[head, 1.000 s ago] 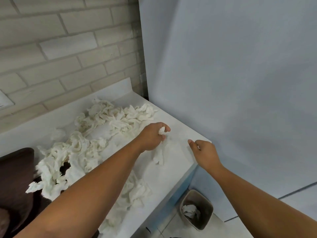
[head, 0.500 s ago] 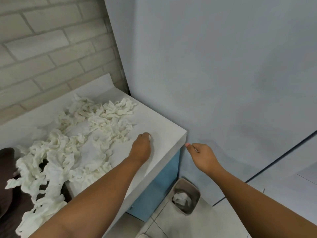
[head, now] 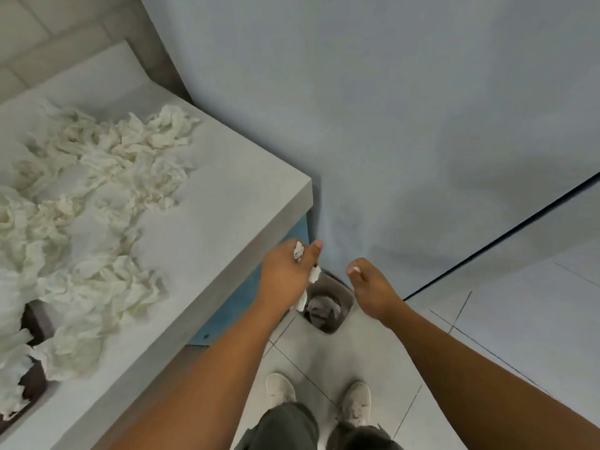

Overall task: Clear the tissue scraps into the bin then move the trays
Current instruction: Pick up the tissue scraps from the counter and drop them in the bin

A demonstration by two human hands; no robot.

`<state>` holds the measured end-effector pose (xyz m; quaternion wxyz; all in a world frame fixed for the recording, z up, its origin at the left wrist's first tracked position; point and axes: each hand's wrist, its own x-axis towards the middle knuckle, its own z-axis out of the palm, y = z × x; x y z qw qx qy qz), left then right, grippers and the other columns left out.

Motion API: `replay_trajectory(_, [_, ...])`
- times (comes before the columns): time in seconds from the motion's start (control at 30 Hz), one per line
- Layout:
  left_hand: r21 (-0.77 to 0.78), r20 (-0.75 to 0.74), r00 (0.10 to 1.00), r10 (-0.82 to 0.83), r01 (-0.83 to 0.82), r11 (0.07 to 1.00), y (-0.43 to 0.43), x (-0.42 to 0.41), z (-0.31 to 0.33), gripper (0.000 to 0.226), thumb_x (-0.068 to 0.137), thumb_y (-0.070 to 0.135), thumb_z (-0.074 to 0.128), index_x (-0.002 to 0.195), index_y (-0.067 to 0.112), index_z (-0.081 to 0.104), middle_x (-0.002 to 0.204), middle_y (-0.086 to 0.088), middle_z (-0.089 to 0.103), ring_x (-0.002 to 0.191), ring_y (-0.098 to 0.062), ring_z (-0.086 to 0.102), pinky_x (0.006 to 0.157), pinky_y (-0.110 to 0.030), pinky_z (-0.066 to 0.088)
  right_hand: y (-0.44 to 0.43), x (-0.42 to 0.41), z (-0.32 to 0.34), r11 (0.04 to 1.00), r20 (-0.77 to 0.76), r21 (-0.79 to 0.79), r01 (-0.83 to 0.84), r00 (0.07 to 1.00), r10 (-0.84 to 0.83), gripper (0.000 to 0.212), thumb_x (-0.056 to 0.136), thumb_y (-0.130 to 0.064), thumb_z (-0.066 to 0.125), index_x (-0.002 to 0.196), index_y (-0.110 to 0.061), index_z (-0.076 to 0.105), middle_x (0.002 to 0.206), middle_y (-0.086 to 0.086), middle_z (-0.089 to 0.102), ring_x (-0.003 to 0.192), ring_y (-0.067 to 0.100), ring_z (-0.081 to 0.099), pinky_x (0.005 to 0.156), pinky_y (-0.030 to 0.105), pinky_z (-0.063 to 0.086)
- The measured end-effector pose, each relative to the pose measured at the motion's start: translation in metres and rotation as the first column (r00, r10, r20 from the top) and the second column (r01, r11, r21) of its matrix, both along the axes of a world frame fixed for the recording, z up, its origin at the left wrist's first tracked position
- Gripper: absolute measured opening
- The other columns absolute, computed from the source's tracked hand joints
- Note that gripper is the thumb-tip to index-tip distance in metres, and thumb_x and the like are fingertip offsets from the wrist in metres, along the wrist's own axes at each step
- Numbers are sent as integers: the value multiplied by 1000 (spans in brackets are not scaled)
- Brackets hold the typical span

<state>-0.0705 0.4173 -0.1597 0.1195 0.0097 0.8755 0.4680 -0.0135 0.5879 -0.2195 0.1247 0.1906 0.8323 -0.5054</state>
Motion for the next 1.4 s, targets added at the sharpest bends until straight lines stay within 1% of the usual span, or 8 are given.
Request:
replay_trajectory(0.27, [-173,262,965,10,37,984,19,4,-182,51,98,55,43,75,14,63,75,-5,64,72,-21,59,67,-30,45,11,24,-134,992,206,81,100,972,-115,24,103,-22,37,100,-17,60,81,2,59,66,16,52,57,24,38])
replay_trajectory(0.5, [-182,457,882,119,-39,983,29,-6,-344,53,99,50,42,96,2,66,95,-21,66,86,-35,63,66,-35,44,6,28,-265,959,305,-91,268,924,-230,25,99,-14,38,85,-23,57,82,-6,56,77,15,51,69,26,39])
replay_trajectory(0.8, [-119,641,759,109,-42,992,51,-20,-478,41,102,26,34,130,4,53,122,-18,59,97,-27,56,82,-36,45,15,20,-392,953,354,-60,298,899,-259,39,98,-7,33,105,-18,69,90,5,64,49,13,45,43,16,36])
replay_trajectory(0.97, [-177,620,784,-21,166,970,68,-26,-519,18,104,11,37,94,20,49,78,2,49,79,-19,56,52,-11,40,26,31,-432,979,297,108,173,934,-198,43,99,-6,38,124,-25,65,118,-2,67,80,5,63,72,14,45])
replay_trajectory(1.1, [-184,642,758,-120,303,935,69,-21,-534,49,96,13,52,142,26,39,140,-7,47,125,-29,47,104,-33,39,29,33,-442,959,252,153,237,930,-269,38,99,-7,45,124,-26,67,118,-2,67,97,17,67,82,20,49])
replay_trajectory(1.17, [-190,631,769,-100,278,942,66,-22,-529,63,98,13,52,153,25,22,148,-4,38,132,-27,40,106,-31,33,30,29,-443,949,246,122,289,918,-311,36,98,-7,48,122,-26,68,111,0,70,87,15,68,75,20,52])
replay_trajectory(1.23, [-181,582,809,-86,232,956,58,-24,-525,59,98,7,50,149,26,31,136,2,47,123,-21,46,95,-19,33,29,23,-440,942,251,82,324,908,-334,35,97,-7,50,120,-27,69,107,2,71,82,11,68,73,19,52])
replay_trajectory(1.4, [-96,567,823,-28,99,990,31,-30,-519,50,94,12,57,143,18,47,139,-4,54,125,-21,52,94,-28,41,5,-11,-434,975,189,102,195,959,-212,35,93,-6,53,119,-24,68,118,4,67,103,21,64,92,26,49])
